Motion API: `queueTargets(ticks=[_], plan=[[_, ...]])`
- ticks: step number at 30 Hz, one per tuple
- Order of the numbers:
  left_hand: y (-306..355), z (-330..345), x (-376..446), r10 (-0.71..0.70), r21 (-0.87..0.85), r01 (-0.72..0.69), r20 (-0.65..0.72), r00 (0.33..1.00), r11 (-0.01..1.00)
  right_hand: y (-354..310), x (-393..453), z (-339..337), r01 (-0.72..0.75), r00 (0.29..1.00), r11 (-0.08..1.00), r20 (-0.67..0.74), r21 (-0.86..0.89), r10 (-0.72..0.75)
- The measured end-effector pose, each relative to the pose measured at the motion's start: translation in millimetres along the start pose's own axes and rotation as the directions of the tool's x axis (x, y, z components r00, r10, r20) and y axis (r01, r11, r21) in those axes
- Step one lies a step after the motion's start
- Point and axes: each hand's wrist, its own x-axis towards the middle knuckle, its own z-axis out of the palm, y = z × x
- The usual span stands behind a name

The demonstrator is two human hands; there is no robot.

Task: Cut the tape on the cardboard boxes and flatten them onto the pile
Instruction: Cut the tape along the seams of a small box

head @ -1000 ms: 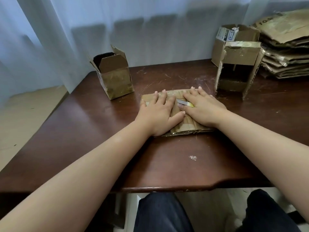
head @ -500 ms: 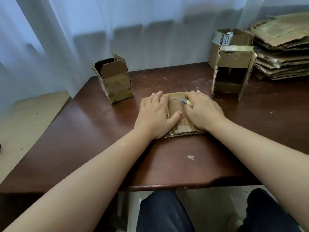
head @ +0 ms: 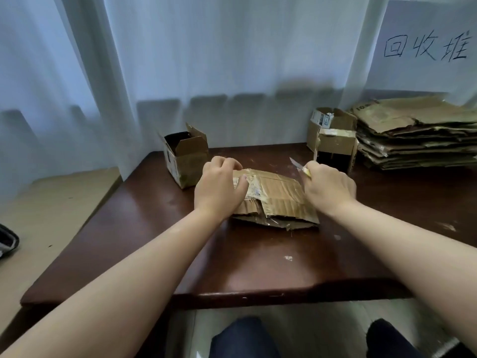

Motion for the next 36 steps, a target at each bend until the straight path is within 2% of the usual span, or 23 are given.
queueTargets(ticks=[2,4,6,7,8,9,12,17,20,21,24,29,34,36], plan=[[-4.0,-2.6,-5.1,-0.177,0.111,0.161,0.155,0.972,0.981,1.6,-5.1,-0.5,-0.119,0.987,0.993,0.109,0.009,0.117],[-9.5,-3.6,-11.1,-0.351,0.144,0.324,0.253,0.901,0.935,-0.4,-11.1,0.6,-0.195,0.954,0.980,0.236,0.031,0.183],[-14.2,-2.9,-16.9,-0.464,-0.088,0.531,0.382,0.799,0.843,-2.5,-18.1,5.7,-0.250,0.912,0.964,0.358,0.091,0.203],[-15.6,-3.6,-19.2,-0.488,-0.233,0.623,0.446,0.751,0.746,-2.8,-20.6,7.9,-0.289,0.894,0.946,0.395,0.146,0.212],[-14.8,-6.1,-22.1,-0.499,-0.331,0.678,0.484,0.719,0.657,-3.3,-23.5,8.1,-0.331,0.884,0.919,0.412,0.216,0.221],[-13.6,-10.8,-24.9,-0.505,-0.381,0.690,0.481,0.716,0.615,-4.2,-26.3,7.3,-0.373,0.877,0.879,0.422,0.295,0.230],[-11.3,-28.0,-19.4,-0.480,-0.435,0.612,0.381,0.790,0.661,-8.1,-28.8,2.4,-0.408,0.893,0.769,0.392,0.493,0.223],[8.5,-59.0,-3.1,-0.407,-0.510,0.486,0.268,0.874,0.710,-14.5,-21.8,-19.7,-0.320,0.945,0.735,0.256,0.598,0.203],[30.0,-71.6,13.4,-0.399,-0.591,0.463,0.247,0.883,0.661,-14.5,-9.7,-43.4,-0.278,0.958,0.681,0.143,0.678,0.249],[40.1,-74.5,22.6,-0.387,-0.616,0.451,0.245,0.889,0.646,-10.7,-3.3,-52.5,-0.271,0.955,0.687,0.101,0.674,0.278],[81.4,-73.9,52.8,-0.306,-0.640,0.355,0.191,0.933,0.682,14.0,13.8,-84.5,-0.272,0.936,0.730,-0.004,0.627,0.352],[163.5,-38.8,100.0,-0.252,-0.758,0.322,0.212,0.944,0.567,83.1,33.0,-124.0,-0.294,0.861,0.724,-0.155,0.624,0.484],[235.3,19.3,137.0,-0.161,-0.744,0.328,0.290,0.943,0.582,164.9,66.7,-147.8,-0.330,0.813,0.712,-0.197,0.620,0.548],[255.7,42.3,153.1,-0.107,-0.723,0.297,0.298,0.949,0.623,195.0,84.5,-156.2,-0.358,0.806,0.735,-0.206,0.576,0.555]])
